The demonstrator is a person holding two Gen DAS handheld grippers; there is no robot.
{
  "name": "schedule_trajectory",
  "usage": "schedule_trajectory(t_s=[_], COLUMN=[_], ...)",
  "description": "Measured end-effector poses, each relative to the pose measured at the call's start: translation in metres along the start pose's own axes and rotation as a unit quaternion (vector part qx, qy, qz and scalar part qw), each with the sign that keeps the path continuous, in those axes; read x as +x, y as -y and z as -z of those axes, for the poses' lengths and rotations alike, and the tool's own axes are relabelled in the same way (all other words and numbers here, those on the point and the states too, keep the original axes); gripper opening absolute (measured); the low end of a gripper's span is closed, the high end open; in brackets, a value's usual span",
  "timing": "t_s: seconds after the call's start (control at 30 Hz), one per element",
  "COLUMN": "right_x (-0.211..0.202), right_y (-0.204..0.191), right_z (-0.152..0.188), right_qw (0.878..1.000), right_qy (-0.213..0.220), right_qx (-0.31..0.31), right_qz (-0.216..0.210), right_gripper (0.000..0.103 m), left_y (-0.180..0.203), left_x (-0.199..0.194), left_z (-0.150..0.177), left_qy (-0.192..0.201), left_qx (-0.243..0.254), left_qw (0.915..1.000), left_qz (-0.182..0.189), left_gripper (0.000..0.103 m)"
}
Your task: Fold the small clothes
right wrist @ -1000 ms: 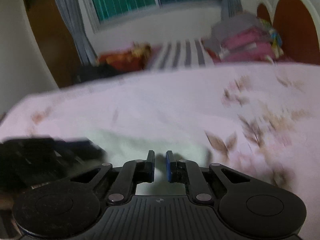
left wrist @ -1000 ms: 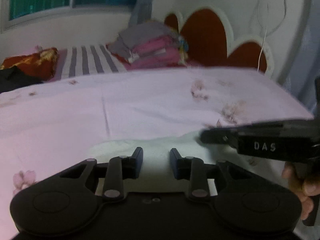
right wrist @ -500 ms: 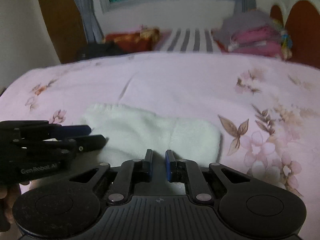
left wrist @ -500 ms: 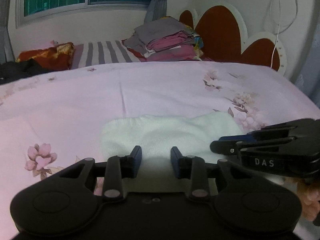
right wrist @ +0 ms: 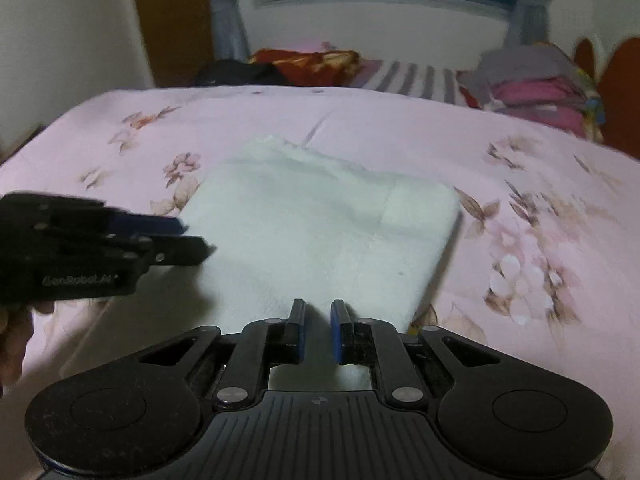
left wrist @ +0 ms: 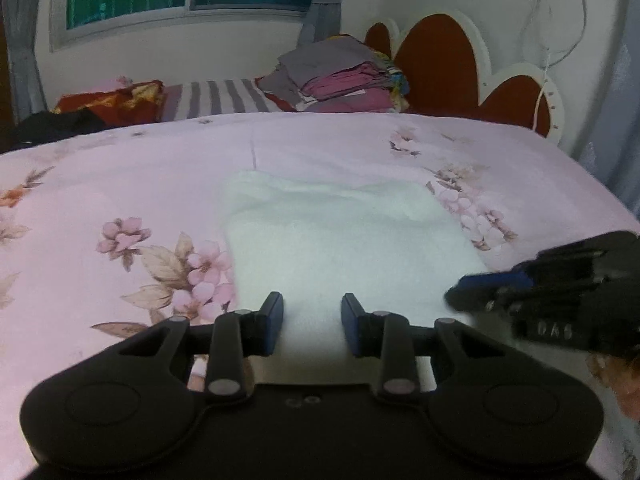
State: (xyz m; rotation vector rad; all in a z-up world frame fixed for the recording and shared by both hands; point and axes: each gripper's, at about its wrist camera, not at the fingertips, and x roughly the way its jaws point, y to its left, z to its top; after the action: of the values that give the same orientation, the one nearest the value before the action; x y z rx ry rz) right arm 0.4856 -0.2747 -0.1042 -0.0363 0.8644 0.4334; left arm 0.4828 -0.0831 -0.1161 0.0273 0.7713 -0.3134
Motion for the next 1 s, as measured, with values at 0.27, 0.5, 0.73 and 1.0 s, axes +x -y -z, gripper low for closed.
schedule_trajectory(t_s=[0.27, 0.5, 0.73, 1.0], right_x=[-0.004, -0.009, -0.038, -0.058], right_y=[-0.01, -0.005, 0.027, 0.11], right_z=[0.007, 0.015, 0.02, 0.038], right_qw=[0.998, 0.999, 0.994, 0.955], right_qy=[0.007, 0.005, 0.056, 0.074], right_qx=[-0.035, -0.035, 0.071, 0.277], right_qz=[0.042, 0.036, 0.06, -0.076], right_gripper=[0.011, 0.011, 0.024, 0.073], left_y=[-0.002, -0.001, -0.009, -0.052], left_x=[-0.007, -0.007, -0.027, -0.022], left_z=[0.011, 0.017, 0.027, 0.02], left_qy=[-0.019, -0.031, 0.01, -0.01], left_qx=[0.006, -0.007, 0.016, -0.131], left_qw=[0.9994, 0.9987, 0.9869, 0.9913], left_qz=[-0.028, -0.039, -0.16, -0.013], left_gripper=[0.036, 0.042, 0.102, 0.087])
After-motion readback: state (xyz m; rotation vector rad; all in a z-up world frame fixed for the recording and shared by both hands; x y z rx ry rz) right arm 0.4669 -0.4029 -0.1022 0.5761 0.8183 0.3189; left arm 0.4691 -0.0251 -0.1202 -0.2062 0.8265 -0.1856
